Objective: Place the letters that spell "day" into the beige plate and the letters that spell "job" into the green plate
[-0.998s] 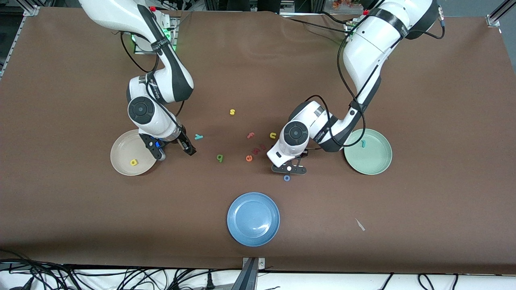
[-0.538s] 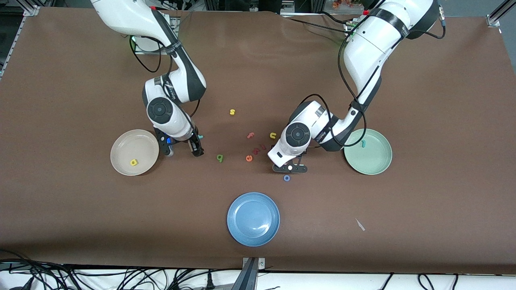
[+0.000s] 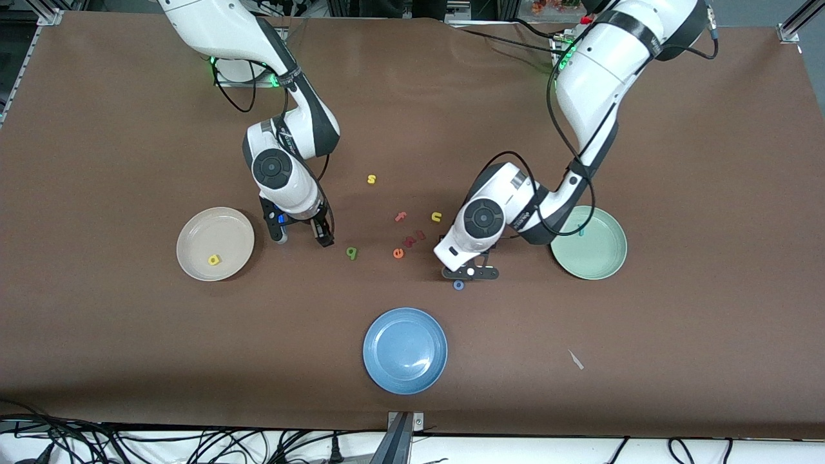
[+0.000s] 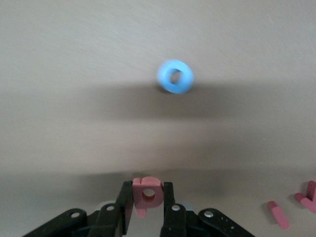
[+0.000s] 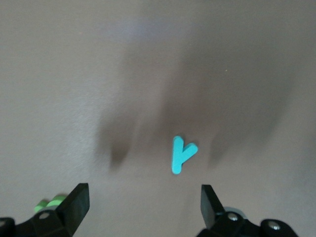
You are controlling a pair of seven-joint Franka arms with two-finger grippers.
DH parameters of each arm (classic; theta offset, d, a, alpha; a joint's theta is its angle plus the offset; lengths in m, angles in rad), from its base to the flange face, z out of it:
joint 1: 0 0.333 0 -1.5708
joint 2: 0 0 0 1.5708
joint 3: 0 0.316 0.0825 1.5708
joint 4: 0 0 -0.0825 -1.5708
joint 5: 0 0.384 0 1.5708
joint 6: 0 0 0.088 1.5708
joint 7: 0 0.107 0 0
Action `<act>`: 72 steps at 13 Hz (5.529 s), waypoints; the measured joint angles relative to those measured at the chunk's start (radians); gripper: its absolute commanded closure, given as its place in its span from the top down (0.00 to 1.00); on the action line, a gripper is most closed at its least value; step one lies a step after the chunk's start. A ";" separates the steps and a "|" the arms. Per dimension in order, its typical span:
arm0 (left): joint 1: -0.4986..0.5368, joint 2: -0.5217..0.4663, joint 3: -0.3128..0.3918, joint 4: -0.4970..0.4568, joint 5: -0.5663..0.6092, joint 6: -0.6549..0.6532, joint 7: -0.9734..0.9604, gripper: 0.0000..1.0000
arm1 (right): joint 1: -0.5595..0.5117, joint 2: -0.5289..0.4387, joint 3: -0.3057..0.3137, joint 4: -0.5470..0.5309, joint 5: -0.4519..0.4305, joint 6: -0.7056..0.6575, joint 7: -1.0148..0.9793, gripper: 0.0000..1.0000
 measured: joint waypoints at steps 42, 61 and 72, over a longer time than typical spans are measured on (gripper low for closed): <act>0.089 0.156 -0.088 0.242 0.100 0.152 0.294 0.81 | 0.020 -0.015 -0.015 -0.146 -0.038 0.167 0.044 0.57; 0.035 0.190 -0.071 0.196 0.195 0.189 0.310 0.00 | 0.022 -0.022 -0.016 -0.143 -0.075 0.163 0.032 0.09; 0.111 0.038 -0.072 0.194 0.195 -0.175 0.319 0.00 | 0.024 -0.032 -0.031 -0.107 -0.085 0.124 -0.210 0.00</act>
